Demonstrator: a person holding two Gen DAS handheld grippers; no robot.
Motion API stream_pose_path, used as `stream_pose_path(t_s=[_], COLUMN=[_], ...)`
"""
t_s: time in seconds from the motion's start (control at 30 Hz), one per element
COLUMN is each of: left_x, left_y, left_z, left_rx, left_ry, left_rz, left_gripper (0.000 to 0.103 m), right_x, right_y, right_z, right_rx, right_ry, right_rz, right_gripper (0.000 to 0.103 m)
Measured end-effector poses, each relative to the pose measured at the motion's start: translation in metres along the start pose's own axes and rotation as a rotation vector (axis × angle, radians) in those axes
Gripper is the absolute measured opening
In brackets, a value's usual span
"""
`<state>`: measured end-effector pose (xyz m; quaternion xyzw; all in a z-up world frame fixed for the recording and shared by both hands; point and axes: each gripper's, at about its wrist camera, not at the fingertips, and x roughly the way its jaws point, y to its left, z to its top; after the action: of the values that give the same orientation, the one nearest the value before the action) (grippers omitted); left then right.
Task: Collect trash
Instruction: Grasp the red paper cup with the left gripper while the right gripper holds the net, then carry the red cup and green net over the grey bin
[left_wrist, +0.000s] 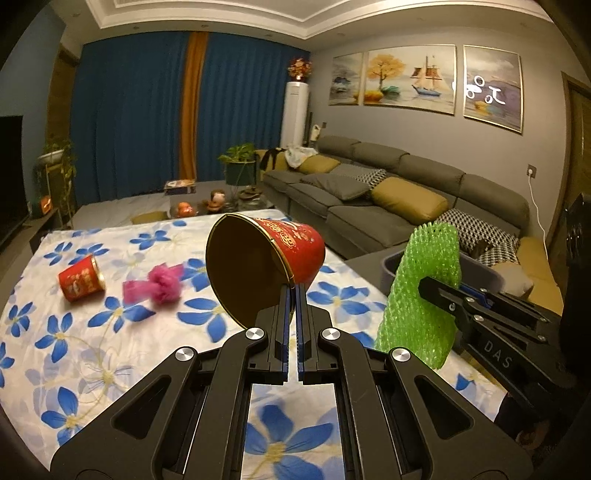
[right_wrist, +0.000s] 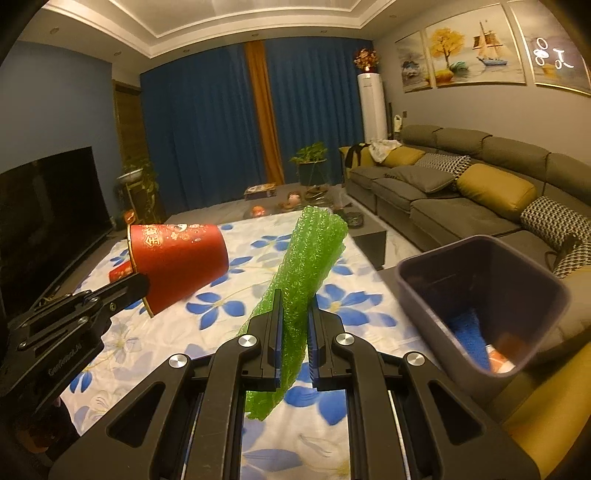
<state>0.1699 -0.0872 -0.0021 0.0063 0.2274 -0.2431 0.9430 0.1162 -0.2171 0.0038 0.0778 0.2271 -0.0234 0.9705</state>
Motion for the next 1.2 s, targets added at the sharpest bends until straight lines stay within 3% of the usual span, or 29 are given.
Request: stream_pose_path(t_s=[0.53, 0.93, 1.2], left_x=[0.036, 0.083, 0.116], left_y=[-0.077, -0.134, -0.159], left_z=[0.016, 0.027, 0.027], left_rx=[0.066, 0.108, 0.124], left_ry=[0.002, 0.018, 0.045], left_rz=[-0.112, -0.214, -0.267], left_gripper=[0.002, 0.002, 0.002], right_x=[-0.015, -0.02, -0.015], right_y=[-0.073, -0.145, -0.174], right_z=[0.009, 0.018, 0.017], right_rx=[0.048, 0.108, 0.137], right_ry=[-0.051, -0.095, -0.096], right_rz=[-0.119, -0.281, -0.321], right_gripper=[0.012, 0.012, 0.012])
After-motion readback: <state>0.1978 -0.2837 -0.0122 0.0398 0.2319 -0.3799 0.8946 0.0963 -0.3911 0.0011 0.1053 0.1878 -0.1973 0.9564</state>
